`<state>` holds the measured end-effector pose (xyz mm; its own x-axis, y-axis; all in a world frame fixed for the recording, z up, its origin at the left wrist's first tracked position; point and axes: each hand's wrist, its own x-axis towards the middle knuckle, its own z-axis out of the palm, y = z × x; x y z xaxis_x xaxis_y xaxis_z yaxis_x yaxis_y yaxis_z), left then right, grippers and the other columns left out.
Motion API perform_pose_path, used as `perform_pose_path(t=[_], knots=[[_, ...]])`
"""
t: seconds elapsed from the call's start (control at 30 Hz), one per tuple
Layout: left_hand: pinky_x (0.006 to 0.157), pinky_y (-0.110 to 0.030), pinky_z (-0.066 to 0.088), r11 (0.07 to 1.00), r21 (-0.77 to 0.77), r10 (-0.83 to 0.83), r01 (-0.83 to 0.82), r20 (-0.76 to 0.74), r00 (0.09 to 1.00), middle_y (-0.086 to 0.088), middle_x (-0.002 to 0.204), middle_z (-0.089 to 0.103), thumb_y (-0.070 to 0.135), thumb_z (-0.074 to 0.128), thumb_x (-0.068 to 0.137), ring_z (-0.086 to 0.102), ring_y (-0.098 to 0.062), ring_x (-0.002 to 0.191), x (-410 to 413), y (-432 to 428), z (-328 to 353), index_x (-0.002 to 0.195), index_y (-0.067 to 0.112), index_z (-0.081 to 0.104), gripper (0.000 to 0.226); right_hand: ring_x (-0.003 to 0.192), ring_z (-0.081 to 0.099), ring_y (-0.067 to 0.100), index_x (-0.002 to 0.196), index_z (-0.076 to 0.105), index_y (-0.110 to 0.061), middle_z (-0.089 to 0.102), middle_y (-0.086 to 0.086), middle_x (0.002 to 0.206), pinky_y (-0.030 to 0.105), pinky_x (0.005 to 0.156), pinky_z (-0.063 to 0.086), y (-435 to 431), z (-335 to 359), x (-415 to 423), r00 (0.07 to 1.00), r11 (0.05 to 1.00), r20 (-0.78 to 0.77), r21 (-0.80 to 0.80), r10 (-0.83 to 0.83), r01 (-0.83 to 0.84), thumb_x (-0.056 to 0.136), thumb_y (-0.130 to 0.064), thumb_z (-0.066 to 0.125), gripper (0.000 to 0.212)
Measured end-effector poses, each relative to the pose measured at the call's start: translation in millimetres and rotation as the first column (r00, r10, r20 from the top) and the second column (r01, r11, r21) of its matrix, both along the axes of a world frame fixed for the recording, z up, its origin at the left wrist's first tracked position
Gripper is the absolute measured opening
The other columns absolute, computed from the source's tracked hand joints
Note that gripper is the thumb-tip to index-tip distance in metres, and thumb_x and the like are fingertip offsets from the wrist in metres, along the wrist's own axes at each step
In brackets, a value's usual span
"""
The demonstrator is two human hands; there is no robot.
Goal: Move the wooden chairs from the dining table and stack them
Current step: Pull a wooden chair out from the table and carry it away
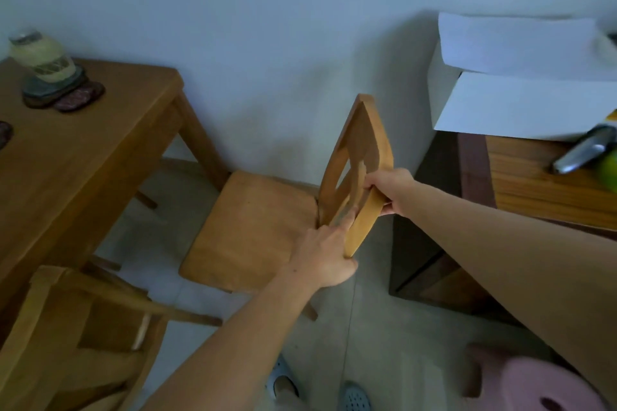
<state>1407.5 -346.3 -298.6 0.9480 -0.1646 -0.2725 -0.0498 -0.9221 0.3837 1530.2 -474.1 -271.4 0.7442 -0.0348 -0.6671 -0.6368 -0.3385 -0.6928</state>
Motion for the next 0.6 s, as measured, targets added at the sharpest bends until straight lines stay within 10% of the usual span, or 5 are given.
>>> perform_pose_path(t=[0.6], knots=[[0.084, -0.042, 0.053, 0.998, -0.063, -0.016, 0.02, 0.058, 0.998, -0.005, 0.107, 0.067, 0.037, 0.062, 0.085, 0.066, -0.029, 0.091, -8.0, -86.4, 2.6, 0.155, 0.031, 0.001, 0.093, 0.067, 0.058, 0.024, 0.093, 0.047, -0.011, 0.056, 0.01, 0.083, 0.032, 0.043, 0.046, -79.4, 4.7, -5.5, 0.995, 0.993, 0.082, -0.098, -0.06, 0.068, 0.079, -0.006, 0.063, 0.021]])
